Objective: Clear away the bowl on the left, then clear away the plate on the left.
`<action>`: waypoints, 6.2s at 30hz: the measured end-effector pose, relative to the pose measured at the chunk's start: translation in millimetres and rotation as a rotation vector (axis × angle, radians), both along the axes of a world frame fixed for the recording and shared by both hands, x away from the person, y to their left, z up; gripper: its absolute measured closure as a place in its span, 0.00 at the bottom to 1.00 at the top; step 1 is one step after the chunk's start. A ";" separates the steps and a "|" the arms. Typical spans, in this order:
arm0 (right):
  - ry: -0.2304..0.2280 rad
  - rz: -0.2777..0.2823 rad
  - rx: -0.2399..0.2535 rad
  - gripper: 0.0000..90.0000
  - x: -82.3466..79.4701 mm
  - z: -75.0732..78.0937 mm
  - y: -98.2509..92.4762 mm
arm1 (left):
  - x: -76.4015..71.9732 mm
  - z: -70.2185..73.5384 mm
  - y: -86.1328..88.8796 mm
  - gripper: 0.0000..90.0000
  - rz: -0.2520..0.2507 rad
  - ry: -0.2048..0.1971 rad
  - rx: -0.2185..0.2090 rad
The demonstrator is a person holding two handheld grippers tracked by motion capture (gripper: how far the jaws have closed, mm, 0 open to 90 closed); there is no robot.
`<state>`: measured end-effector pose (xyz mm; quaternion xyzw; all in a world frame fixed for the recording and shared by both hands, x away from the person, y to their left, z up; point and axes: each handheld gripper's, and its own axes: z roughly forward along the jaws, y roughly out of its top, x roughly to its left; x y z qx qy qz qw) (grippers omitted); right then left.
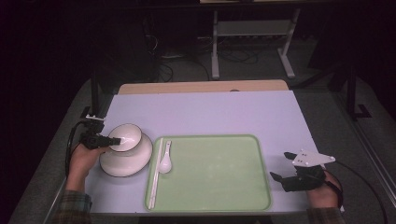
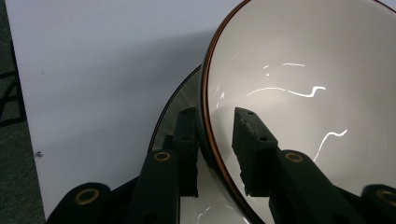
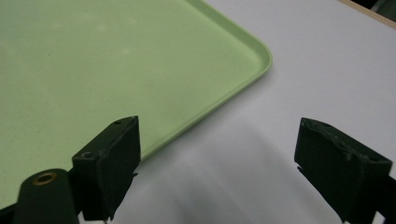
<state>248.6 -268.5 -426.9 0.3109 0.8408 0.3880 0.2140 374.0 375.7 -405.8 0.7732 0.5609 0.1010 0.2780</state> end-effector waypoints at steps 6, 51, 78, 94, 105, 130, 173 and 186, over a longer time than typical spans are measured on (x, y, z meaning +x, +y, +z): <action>-0.003 -0.002 0.000 0.15 -0.2 0.3 -0.7 | -0.4 1.5 -0.2 0.87 -0.023 0.004 -0.029; -0.011 -0.006 0.019 0.15 -2.4 2.7 -1.0 | 14.7 46.0 -104.6 0.91 -0.291 -0.067 -0.100; -0.010 0.006 0.027 0.15 -1.3 1.7 0.1 | 35.8 24.5 -234.8 0.90 -0.495 -0.035 -0.143; -0.011 0.004 0.039 0.15 -2.1 2.0 -1.1 | 57.3 -2.2 -308.1 0.90 -0.531 -0.006 -0.175; -0.009 0.003 0.043 0.15 -2.1 1.6 -2.9 | 66.1 -14.5 -319.0 0.90 -0.534 0.025 -0.218; -0.011 -0.002 0.039 0.15 -3.4 2.2 -4.3 | 44.6 15.7 -275.7 0.28 -0.559 -0.103 -0.189; -0.012 -0.007 0.026 0.15 -4.0 3.0 -3.1 | -17.4 22.8 -73.8 0.27 -0.286 -0.095 -0.071; -0.011 -0.009 0.023 0.15 -3.4 2.6 -3.6 | -25.8 25.0 -10.7 0.31 -0.149 -0.057 -0.035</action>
